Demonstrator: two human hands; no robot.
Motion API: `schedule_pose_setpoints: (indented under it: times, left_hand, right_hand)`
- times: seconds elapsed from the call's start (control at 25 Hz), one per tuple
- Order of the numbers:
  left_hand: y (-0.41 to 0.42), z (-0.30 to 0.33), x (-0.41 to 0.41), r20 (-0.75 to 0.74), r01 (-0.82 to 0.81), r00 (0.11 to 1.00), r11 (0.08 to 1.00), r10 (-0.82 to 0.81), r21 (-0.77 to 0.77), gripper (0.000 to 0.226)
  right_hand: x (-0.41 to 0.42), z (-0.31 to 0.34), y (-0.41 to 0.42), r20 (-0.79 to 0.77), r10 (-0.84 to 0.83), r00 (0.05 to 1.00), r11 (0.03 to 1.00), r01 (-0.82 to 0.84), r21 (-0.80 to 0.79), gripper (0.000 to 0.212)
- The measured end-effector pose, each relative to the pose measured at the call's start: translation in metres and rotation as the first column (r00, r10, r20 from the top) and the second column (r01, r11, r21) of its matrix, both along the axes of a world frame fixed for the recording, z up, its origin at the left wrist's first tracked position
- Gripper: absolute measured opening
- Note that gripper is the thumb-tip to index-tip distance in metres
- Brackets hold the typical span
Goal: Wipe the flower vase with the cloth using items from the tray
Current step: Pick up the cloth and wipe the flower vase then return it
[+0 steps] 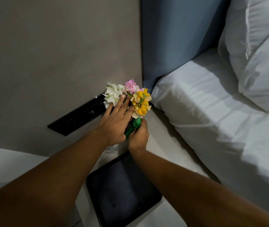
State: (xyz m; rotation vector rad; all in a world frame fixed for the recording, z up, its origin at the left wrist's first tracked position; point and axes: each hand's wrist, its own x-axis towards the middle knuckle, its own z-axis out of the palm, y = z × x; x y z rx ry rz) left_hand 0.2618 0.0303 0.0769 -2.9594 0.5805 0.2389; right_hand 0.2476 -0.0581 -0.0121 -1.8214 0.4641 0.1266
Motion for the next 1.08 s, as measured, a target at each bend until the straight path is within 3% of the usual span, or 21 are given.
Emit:
schedule_pose_setpoints:
  times: [0.16, 0.32, 0.44, 0.52, 0.6, 0.68, 0.8, 0.88, 0.96, 1.04, 1.08]
  left_hand:
    - [0.001, 0.001, 0.0, -0.01, 0.002, 1.0, 1.0, -0.002, 0.009, 0.095]
    - [0.001, -0.001, 0.0, 0.003, 0.01, 1.0, 1.0, -0.01, -0.003, 0.094]
    - [0.001, -0.002, 0.001, 0.012, 0.008, 1.0, 1.0, -0.008, 0.0, 0.092]
    - [0.002, -0.002, 0.001, 0.012, 0.006, 1.0, 1.0, -0.006, 0.008, 0.09]
    - [0.001, -0.002, 0.001, 0.0, 0.003, 1.0, 1.0, -0.003, 0.027, 0.09]
    - [0.001, -0.001, 0.001, -0.008, 0.0, 1.0, 0.999, 0.001, 0.034, 0.092]
    - [0.001, 0.003, 0.0, -0.03, 0.007, 1.0, 0.999, -0.005, 0.038, 0.097]
    - [0.003, 0.006, 0.0, -0.034, 0.029, 0.999, 0.998, -0.027, 0.05, 0.101]
    - [0.003, 0.007, -0.001, -0.032, 0.039, 0.999, 0.998, -0.037, 0.057, 0.102]
    - [0.004, 0.007, -0.002, -0.026, 0.035, 0.999, 0.997, -0.033, 0.068, 0.102]
    - [0.004, 0.007, -0.002, -0.027, 0.037, 0.999, 0.997, -0.035, 0.068, 0.103]
  right_hand:
    - [0.033, 0.0, -0.024, 0.015, -0.053, 0.998, 0.998, 0.054, -0.046, 0.042]
    - [0.023, 0.0, -0.023, 0.167, 0.105, 0.98, 0.95, -0.05, -0.309, 0.038]
    - [-0.016, -0.002, -0.014, 0.203, 0.138, 0.969, 0.987, -0.118, -0.109, 0.035]
    - [-0.045, -0.012, -0.019, 0.212, 0.314, 0.925, 0.946, -0.287, -0.152, 0.044]
    - [-0.068, -0.02, -0.038, 0.224, 0.613, 0.757, 0.771, -0.512, -0.379, 0.055]
    - [-0.082, -0.028, -0.055, 0.152, 0.768, 0.622, 0.587, -0.591, -0.553, 0.071]
    - [-0.103, -0.015, -0.07, 0.195, 0.782, 0.592, 0.591, -0.605, -0.534, 0.082]
    - [-0.12, -0.009, -0.072, 0.161, 0.866, 0.473, 0.444, -0.581, -0.682, 0.094]
    - [-0.136, -0.012, -0.065, 0.079, 0.931, 0.356, 0.277, -0.551, -0.787, 0.082]
    - [-0.15, -0.023, -0.056, 0.032, 0.985, 0.167, 0.119, -0.542, -0.832, 0.051]
    - [-0.154, -0.029, -0.054, -0.024, 0.996, 0.084, 0.024, -0.526, -0.85, 0.046]
